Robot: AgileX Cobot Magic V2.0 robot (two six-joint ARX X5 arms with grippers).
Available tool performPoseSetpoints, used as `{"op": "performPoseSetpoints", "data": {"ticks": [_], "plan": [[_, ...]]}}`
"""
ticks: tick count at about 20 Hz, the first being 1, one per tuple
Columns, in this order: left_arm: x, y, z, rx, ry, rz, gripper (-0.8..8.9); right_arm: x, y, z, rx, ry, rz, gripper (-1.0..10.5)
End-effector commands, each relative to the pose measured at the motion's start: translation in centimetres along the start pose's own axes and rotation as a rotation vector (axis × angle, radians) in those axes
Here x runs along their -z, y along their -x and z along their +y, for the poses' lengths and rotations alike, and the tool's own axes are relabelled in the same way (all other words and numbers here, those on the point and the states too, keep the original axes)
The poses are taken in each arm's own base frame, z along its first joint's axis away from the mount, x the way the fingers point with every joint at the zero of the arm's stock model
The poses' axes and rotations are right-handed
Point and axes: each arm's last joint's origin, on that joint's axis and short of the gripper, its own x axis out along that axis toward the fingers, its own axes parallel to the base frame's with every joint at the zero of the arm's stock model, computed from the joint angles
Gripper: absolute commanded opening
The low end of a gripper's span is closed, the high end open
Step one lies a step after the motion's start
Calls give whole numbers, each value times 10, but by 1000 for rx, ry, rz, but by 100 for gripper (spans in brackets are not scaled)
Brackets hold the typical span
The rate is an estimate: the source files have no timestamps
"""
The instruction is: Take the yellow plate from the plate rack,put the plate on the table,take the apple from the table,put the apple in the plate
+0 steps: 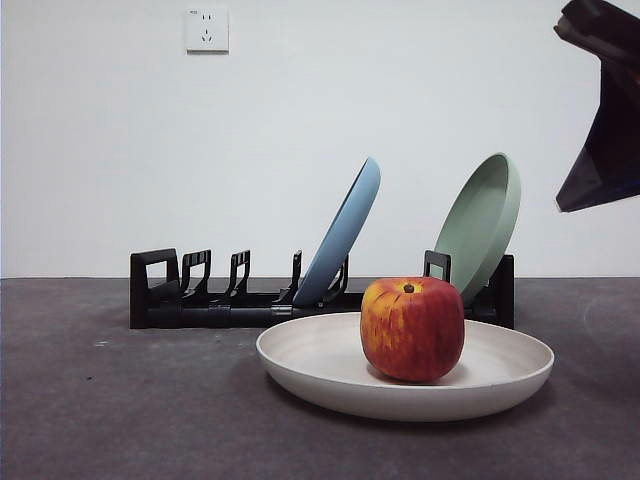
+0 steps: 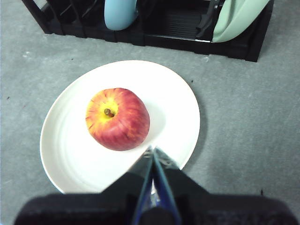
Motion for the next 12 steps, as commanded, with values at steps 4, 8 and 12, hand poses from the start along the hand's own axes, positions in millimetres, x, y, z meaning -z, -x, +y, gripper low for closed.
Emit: {"op": "performPoseSetpoints", "data": {"ticks": [4,8,12], "plan": [[4,-1,0,-5,10,8,-1,2,-1,0,2,-9,1,1],[4,-1,0,-5,10,8,-1,3,0,-1,4,-6,9,1],[4,-1,0,-4,10,8,-1,0,21,-15,55,59,-80,1]]}}
